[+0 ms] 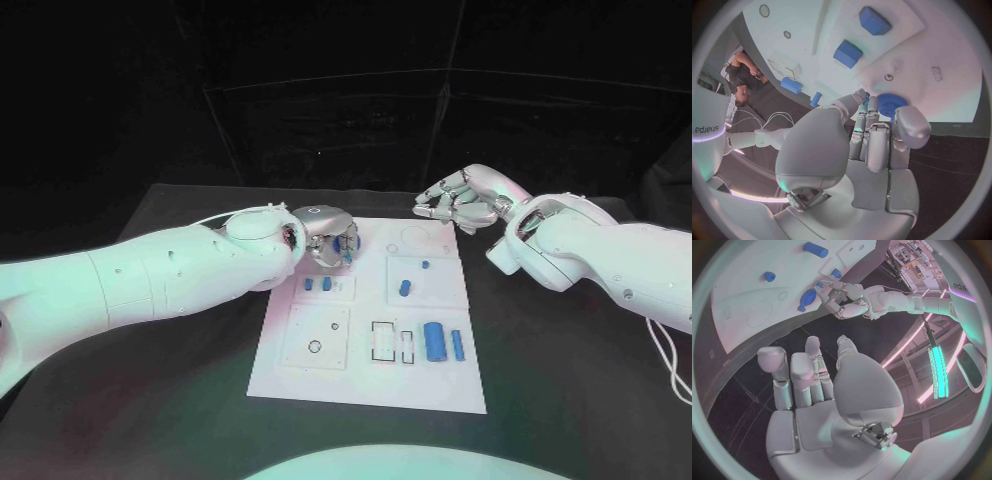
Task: Assemble the parts on the task board
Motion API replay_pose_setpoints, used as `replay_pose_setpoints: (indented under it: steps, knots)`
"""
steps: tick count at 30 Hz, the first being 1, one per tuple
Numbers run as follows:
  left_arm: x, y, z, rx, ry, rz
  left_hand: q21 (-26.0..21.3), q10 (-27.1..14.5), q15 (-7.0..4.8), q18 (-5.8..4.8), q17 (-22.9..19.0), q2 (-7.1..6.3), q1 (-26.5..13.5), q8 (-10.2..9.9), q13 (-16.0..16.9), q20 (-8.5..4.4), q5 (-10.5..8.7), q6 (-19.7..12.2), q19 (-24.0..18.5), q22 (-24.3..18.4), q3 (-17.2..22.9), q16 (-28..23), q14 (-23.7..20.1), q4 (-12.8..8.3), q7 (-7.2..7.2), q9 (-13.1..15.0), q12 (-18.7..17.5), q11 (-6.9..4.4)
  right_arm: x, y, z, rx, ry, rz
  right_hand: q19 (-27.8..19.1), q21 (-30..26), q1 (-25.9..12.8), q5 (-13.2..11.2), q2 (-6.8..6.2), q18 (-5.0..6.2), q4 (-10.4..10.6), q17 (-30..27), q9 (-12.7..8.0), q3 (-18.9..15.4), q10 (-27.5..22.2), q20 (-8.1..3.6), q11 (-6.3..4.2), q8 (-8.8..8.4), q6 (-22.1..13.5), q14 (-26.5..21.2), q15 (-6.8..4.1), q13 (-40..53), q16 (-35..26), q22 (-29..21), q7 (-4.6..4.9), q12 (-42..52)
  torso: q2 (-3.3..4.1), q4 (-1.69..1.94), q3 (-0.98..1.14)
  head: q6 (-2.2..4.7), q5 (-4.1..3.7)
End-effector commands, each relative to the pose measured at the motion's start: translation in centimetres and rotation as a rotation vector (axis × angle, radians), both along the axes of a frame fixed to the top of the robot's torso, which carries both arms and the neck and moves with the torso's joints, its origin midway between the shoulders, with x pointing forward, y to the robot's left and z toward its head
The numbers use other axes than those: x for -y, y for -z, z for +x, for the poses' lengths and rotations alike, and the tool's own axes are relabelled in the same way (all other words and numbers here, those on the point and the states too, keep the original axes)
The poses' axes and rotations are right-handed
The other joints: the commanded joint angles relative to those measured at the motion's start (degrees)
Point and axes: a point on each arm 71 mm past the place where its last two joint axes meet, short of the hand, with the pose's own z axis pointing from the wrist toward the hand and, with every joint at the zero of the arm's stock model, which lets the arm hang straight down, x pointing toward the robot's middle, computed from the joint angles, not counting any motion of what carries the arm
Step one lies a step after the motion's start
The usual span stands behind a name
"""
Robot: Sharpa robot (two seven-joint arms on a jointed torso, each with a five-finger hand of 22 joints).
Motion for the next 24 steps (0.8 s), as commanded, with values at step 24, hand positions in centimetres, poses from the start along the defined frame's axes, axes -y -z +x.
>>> replay_pose_setpoints:
  steps: [24]
  knots:
    - [-5.2,-1.2,0.0,-0.088,-0.086,-0.039,0.2,1.0,0.06,-1.06,-0.4,-1.26,-3.3,-0.8,0.1,-0.11,0.04,0.4,-0.1,0.3,-0.7,0.1,2.2,0.6,0.38,-0.3,-1.5,0.24,-0.1,-0.1,0.1,0.000,-0.008,0.003,0.0,-0.3,0.0,0.2,0.51,1.04,0.0,0.1,0.0,-0.3,-0.5,0.08,-0.05,0.25,-0.3,0.1,0.22,-0.1,-0.2,-0.1,-0.01,0.2,0.16,-0.04,0.01,0.20,0.32]
